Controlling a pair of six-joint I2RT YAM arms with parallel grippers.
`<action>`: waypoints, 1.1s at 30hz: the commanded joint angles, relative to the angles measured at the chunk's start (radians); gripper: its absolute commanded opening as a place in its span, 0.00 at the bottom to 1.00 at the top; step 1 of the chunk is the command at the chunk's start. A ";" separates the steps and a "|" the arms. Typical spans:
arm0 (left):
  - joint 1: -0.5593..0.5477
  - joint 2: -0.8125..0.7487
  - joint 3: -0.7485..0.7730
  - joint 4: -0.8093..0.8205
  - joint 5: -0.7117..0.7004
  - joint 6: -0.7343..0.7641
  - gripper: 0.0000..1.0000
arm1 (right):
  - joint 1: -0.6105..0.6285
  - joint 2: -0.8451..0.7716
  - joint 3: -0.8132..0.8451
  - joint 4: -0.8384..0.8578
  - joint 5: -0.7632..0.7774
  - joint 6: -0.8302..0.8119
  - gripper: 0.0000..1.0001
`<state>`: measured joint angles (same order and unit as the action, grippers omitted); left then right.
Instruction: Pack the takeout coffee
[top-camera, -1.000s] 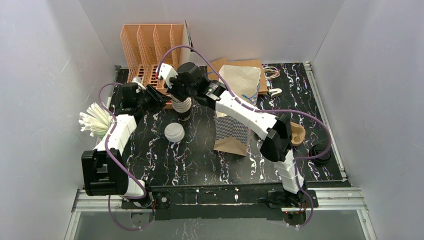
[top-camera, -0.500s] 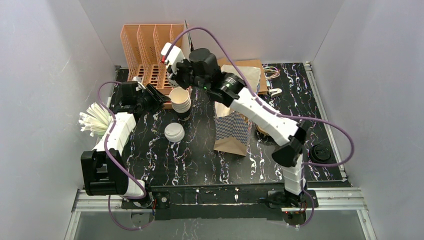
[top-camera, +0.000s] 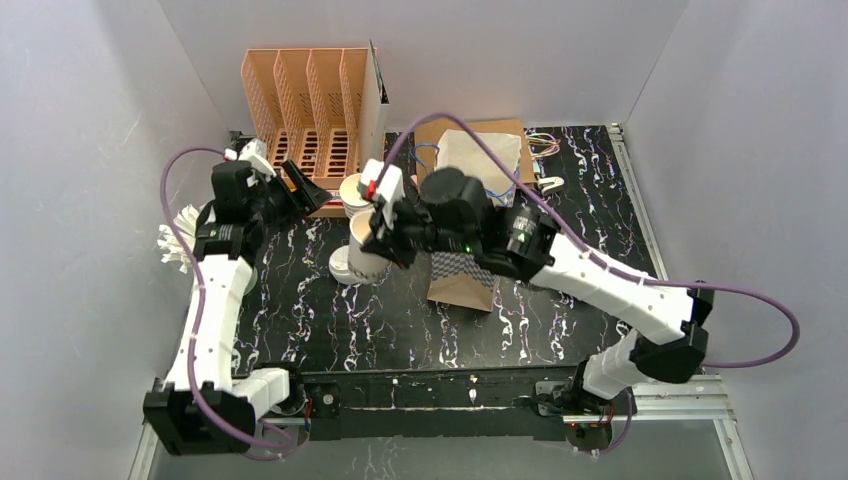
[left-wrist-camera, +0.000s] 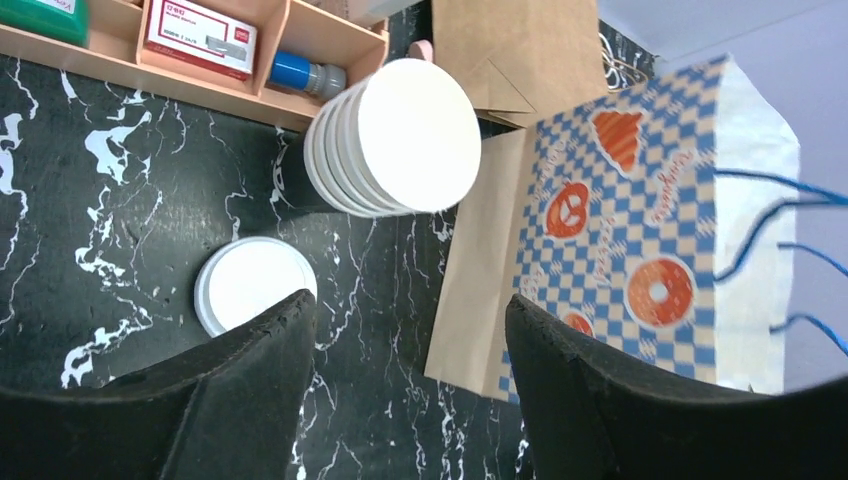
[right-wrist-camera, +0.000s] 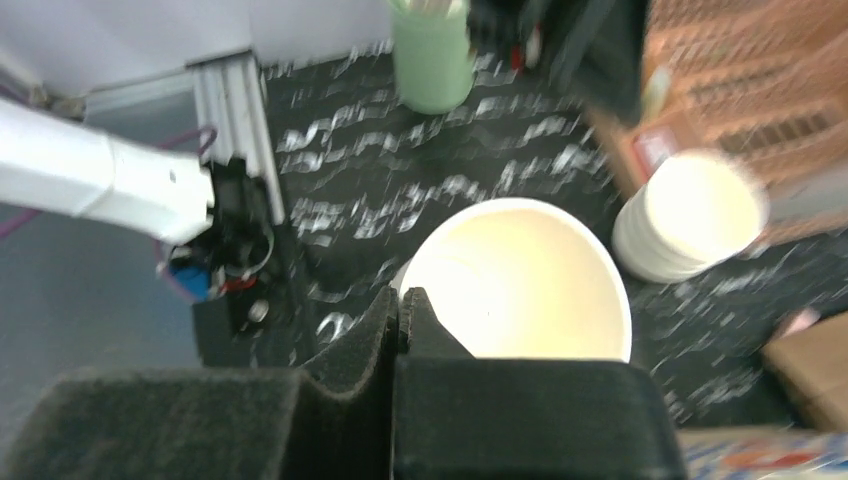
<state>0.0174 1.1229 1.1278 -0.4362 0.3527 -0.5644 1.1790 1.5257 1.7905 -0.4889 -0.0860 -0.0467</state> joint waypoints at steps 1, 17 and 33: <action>-0.004 -0.138 -0.055 -0.115 0.039 0.081 0.71 | 0.052 -0.115 -0.291 0.079 0.045 0.184 0.01; -0.034 -0.352 -0.457 -0.052 -0.098 -0.026 0.82 | 0.220 0.020 -0.651 0.304 0.584 0.304 0.01; -0.035 -0.387 -0.503 -0.019 -0.143 -0.061 0.88 | 0.222 0.082 -0.619 0.355 0.642 0.268 0.62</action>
<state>-0.0154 0.7479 0.6353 -0.4591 0.2241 -0.6140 1.3991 1.6337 1.1332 -0.1467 0.5438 0.2070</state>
